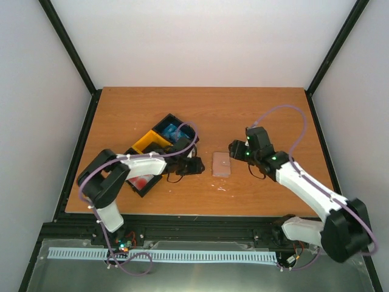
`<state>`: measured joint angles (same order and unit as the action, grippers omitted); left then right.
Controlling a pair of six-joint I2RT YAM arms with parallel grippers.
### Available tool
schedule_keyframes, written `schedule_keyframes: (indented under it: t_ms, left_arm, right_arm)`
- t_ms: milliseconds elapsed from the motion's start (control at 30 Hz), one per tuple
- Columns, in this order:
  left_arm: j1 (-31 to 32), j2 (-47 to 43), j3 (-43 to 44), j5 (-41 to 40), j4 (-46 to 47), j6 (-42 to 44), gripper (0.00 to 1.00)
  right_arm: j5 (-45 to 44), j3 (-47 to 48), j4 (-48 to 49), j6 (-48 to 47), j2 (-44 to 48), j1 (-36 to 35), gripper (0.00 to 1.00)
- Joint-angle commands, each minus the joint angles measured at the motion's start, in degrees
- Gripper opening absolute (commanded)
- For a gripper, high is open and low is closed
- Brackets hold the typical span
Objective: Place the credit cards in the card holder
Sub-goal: Close the card holder at the center of the board, then reset both arms
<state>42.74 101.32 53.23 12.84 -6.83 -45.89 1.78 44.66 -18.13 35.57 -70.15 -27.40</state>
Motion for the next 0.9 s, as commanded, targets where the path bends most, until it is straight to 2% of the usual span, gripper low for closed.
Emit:
schedule_keyframes:
  t_ms: [0,133,233,267,367,600,867]
  left_arm:
    - [-0.2,-10.7,-3.1,-5.6,-6.5,0.4,0.6]
    - [-0.2,-23.0,-4.8,-8.2,-7.5,1.3,0.71]
    - [-0.3,-32.9,-5.0,-13.1,-9.7,2.8,0.8]
    - [-0.2,-36.0,-5.1,-14.7,-10.4,3.6,0.88]
    - [-0.3,-45.3,-5.4,-19.1,-12.4,6.2,0.99]
    - [-0.3,-62.3,-6.1,-26.3,-17.2,7.9,1.0]
    - [-0.3,-72.7,-5.6,-31.4,-23.7,7.5,1.0]
  right_arm:
    - [-9.2,0.9,-14.9,0.3,9.4,-0.1,0.64]
    - [-15.1,2.3,-23.9,-0.5,20.8,-0.1,0.71]
    - [-18.1,4.6,-29.8,-1.0,27.7,-0.1,0.77]
    - [-19.0,5.3,-31.7,-1.0,29.7,-0.1,0.78]
    - [-21.3,7.6,-36.5,-0.7,35.3,-0.1,0.83]
    - [-24.5,12.0,-41.1,-0.7,44.2,-0.1,0.91]
    - [-27.1,14.7,-42.4,-0.7,49.4,-0.1,1.0]
